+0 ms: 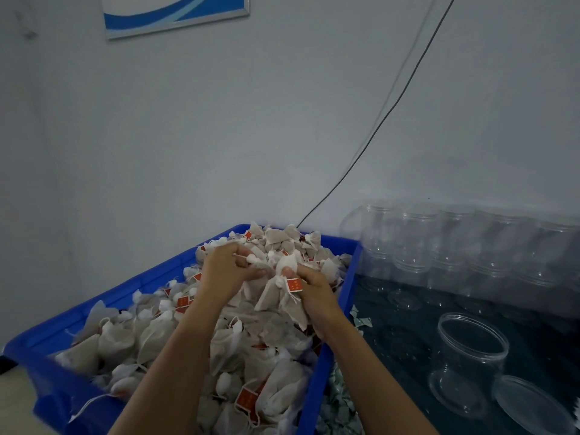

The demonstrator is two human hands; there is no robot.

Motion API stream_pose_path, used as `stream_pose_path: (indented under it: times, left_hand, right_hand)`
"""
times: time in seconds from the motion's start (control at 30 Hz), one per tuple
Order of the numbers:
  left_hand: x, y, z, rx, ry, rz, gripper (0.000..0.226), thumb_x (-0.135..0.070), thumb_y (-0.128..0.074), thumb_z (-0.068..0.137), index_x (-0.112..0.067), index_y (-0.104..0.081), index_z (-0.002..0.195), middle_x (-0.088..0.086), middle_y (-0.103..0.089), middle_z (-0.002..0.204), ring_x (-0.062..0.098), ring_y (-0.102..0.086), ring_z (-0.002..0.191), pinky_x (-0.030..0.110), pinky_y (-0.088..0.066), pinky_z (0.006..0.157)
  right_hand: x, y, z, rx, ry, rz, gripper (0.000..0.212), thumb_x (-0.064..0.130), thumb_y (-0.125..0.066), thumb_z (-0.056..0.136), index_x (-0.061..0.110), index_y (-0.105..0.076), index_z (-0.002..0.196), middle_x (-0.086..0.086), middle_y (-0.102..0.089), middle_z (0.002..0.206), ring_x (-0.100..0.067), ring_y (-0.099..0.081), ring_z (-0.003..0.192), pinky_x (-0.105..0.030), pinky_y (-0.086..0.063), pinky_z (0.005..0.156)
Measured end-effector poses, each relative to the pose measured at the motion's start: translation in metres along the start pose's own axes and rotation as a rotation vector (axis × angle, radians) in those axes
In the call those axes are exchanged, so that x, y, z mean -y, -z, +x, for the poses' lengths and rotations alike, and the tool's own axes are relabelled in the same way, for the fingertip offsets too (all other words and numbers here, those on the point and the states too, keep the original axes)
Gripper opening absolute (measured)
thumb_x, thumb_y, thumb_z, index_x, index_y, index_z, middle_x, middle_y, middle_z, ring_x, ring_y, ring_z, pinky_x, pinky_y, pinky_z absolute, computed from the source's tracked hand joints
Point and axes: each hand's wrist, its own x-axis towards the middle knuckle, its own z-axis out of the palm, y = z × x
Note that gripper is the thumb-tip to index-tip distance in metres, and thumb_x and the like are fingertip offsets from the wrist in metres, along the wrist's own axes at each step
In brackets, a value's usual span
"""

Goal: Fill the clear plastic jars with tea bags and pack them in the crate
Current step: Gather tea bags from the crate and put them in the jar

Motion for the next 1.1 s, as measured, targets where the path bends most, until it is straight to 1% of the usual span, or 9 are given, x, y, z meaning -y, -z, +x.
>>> stream_pose_path:
  times: [0.13,0.27,0.37,0.47,0.57,0.7,0.87,0.97,1.1]
  left_hand:
    - [-0.007,-0.007,-0.003,0.092,-0.007,-0.148,0.025,-0.01,-0.077,0.076,-0.016,-0.065,0.098,-0.008,-0.07,0.083,0.0,-0.067,0.076,0.013,-0.052,0.065]
    - [-0.008,-0.008,-0.003,0.221,-0.03,-0.166,0.024,-0.004,-0.068,0.085,-0.01,-0.065,0.108,-0.004,-0.069,0.095,0.003,-0.069,0.079,0.016,-0.055,0.066]
    - [-0.006,-0.006,0.0,0.231,0.004,-0.295,0.024,0.006,-0.057,0.09,-0.009,-0.061,0.109,0.004,-0.07,0.099,0.012,-0.072,0.083,0.02,-0.057,0.064]
    - [0.01,-0.006,0.007,0.069,-0.006,0.114,0.029,0.008,-0.051,0.091,-0.015,-0.062,0.105,0.002,-0.067,0.108,0.016,-0.064,0.096,0.029,-0.054,0.085]
    - [0.024,-0.011,0.009,0.058,-0.01,0.415,0.023,-0.007,-0.054,0.094,-0.022,-0.064,0.108,-0.004,-0.065,0.114,0.013,-0.06,0.101,0.031,-0.05,0.093]
    - [0.03,-0.026,0.01,0.166,-0.061,0.55,0.019,-0.029,-0.059,0.093,-0.028,-0.065,0.111,-0.004,-0.063,0.12,0.014,-0.057,0.107,0.034,-0.046,0.099]
    - [0.036,-0.044,0.008,0.357,-0.075,0.816,0.037,-0.058,-0.066,0.079,-0.033,-0.066,0.106,-0.007,-0.061,0.114,0.017,-0.053,0.11,0.038,-0.04,0.103]
    - [0.037,-0.05,0.01,0.317,-0.055,0.887,0.04,-0.057,-0.069,0.078,-0.024,-0.063,0.1,-0.002,-0.061,0.11,0.019,-0.053,0.107,0.037,-0.042,0.101]
    - [0.035,-0.054,0.012,0.265,-0.033,0.963,0.039,-0.044,-0.069,0.084,-0.017,-0.06,0.112,0.002,-0.062,0.115,0.018,-0.056,0.107,0.032,-0.045,0.097]
  right_hand:
    - [-0.002,-0.003,0.0,0.08,0.012,-0.107,0.018,0.022,-0.054,0.096,0.02,-0.071,0.089,0.001,-0.07,0.082,-0.002,-0.064,0.072,-0.014,-0.051,0.069]
    - [-0.006,-0.003,0.003,-0.003,-0.017,-0.175,0.017,0.021,-0.06,0.093,0.013,-0.072,0.084,-0.004,-0.069,0.081,0.002,-0.061,0.066,-0.008,-0.049,0.065]
    - [-0.012,-0.002,0.007,-0.17,-0.073,-0.203,0.026,0.024,-0.06,0.093,0.001,-0.07,0.089,-0.007,-0.066,0.08,-0.009,-0.059,0.073,-0.023,-0.05,0.073]
    - [-0.016,-0.001,0.01,-0.344,-0.077,-0.277,0.029,0.031,-0.059,0.093,0.004,-0.069,0.089,-0.006,-0.065,0.087,-0.015,-0.059,0.08,-0.028,-0.048,0.075]
    - [-0.014,0.001,0.012,-0.464,-0.054,-0.265,0.019,0.034,-0.058,0.093,0.019,-0.061,0.082,0.005,-0.06,0.087,-0.006,-0.057,0.077,-0.017,-0.043,0.062]
    - [-0.016,0.004,0.011,-0.569,-0.006,-0.343,0.024,0.034,-0.057,0.094,0.013,-0.06,0.083,0.001,-0.06,0.092,-0.007,-0.056,0.078,-0.016,-0.043,0.065]
    - [-0.018,0.006,0.01,-0.577,0.014,-0.367,0.023,0.034,-0.057,0.094,0.012,-0.06,0.088,-0.001,-0.059,0.098,-0.01,-0.057,0.086,-0.022,-0.048,0.075]
    - [-0.018,0.006,0.011,-0.577,-0.001,-0.381,0.022,0.034,-0.057,0.094,0.012,-0.06,0.092,-0.002,-0.06,0.102,-0.013,-0.058,0.092,-0.019,-0.048,0.077]
    - [-0.018,0.005,0.01,-0.573,-0.015,-0.371,0.022,0.035,-0.057,0.094,0.013,-0.061,0.094,-0.001,-0.061,0.102,-0.012,-0.059,0.093,-0.013,-0.045,0.071]
